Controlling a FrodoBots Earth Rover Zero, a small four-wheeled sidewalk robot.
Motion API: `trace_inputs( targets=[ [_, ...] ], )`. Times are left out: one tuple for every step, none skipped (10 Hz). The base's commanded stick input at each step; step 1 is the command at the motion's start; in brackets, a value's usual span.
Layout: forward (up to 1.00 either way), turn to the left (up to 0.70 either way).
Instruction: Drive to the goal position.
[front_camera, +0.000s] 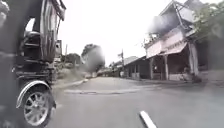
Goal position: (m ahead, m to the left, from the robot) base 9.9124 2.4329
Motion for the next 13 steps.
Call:
trace_inputs(
  targets=[
    [0.70, -0.35],
    [0.70, -0.15],
    [0.70, -0.09],
    [0.70, -0.03],
    [0.70, 0.00],
    [0.70, 0.00],
    [0.70, 0.00],
    [0.70, 0.00],
    [0.70, 0.00],
    [0.70, 0.00],
    [0.70, 0.00],
    [0.70, 0.00],
    [0.70, 0.00]
  ],
)
